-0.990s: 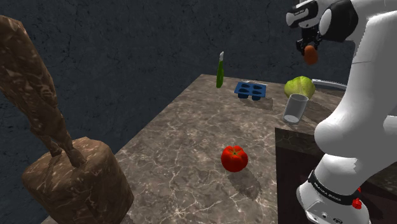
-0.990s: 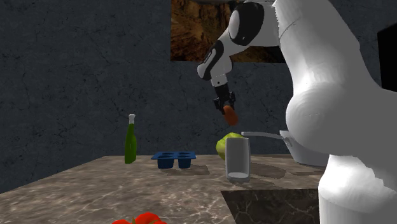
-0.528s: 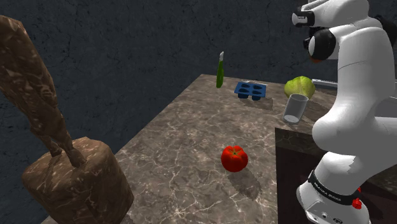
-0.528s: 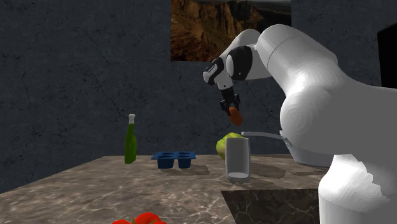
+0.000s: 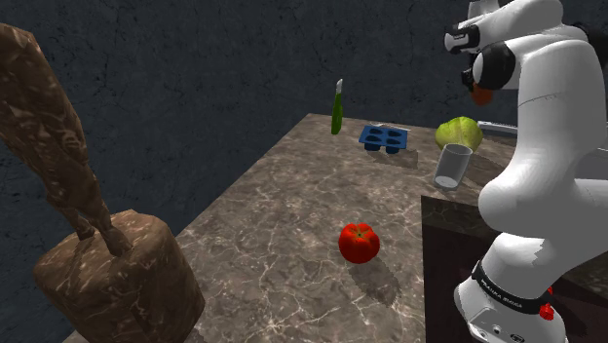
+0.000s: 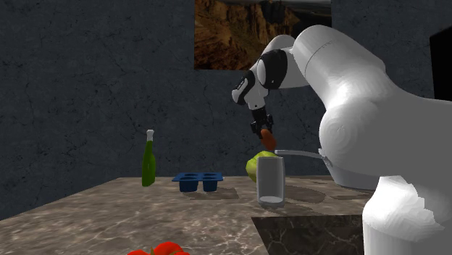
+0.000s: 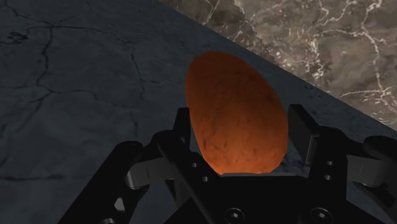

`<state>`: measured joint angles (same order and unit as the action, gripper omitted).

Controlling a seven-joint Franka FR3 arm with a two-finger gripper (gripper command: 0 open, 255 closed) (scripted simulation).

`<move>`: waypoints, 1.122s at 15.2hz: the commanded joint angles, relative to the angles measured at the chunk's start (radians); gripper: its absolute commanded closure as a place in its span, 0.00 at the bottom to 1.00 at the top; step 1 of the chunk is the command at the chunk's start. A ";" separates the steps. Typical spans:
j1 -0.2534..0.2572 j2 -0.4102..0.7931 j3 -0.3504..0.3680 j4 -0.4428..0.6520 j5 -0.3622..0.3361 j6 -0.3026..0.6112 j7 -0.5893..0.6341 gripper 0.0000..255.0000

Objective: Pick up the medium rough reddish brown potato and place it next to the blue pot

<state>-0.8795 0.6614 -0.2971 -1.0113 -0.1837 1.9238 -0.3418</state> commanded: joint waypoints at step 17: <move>0.018 0.001 -0.005 -0.240 -0.025 0.231 0.066 1.00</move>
<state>-0.8627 0.6607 -0.3015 -1.2422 -0.2071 2.1443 -0.2792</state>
